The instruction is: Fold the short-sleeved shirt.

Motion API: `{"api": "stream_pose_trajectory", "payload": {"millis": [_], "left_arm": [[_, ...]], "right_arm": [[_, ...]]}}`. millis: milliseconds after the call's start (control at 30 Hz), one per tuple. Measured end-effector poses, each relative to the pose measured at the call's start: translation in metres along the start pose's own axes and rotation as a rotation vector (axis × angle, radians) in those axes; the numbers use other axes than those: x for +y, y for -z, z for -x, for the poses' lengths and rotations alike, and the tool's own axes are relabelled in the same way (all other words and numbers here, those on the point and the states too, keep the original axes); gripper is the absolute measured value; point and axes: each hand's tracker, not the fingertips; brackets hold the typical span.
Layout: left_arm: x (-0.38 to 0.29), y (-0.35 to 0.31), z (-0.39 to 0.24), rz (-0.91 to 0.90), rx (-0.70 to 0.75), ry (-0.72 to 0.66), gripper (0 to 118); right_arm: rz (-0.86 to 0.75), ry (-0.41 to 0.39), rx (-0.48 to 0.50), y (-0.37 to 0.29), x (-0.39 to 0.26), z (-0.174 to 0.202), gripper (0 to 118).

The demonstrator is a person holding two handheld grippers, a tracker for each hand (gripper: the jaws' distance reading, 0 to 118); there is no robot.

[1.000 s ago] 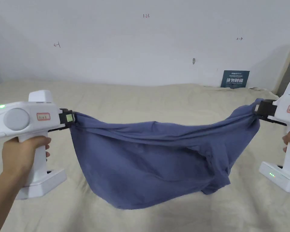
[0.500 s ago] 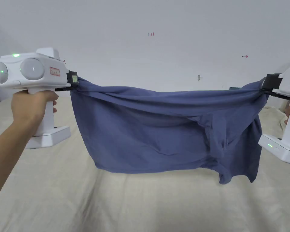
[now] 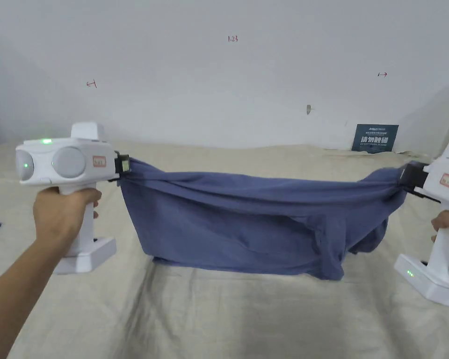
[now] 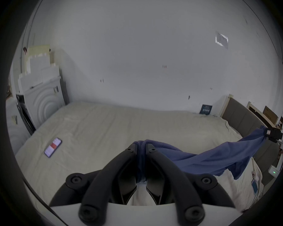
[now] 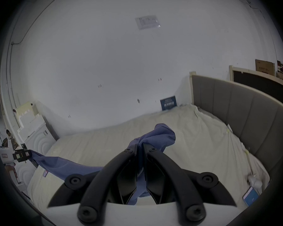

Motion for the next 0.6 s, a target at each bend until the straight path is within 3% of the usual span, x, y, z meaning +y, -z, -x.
{"api": "stream_pose_trajectory", "payload": {"millis": [333,600], "left_arm": [[-0.142,-0.044,0.022,0.144,-0.019,-0.019,6],[-0.244,-0.089,0.034,0.275,0.005,-0.056,6]], "right_arm": [[0.141,0.069,-0.021,-0.053,-0.124,-0.042,5],[0.241,0.09,-0.064,-0.118,-0.215,-0.049,4]]}}
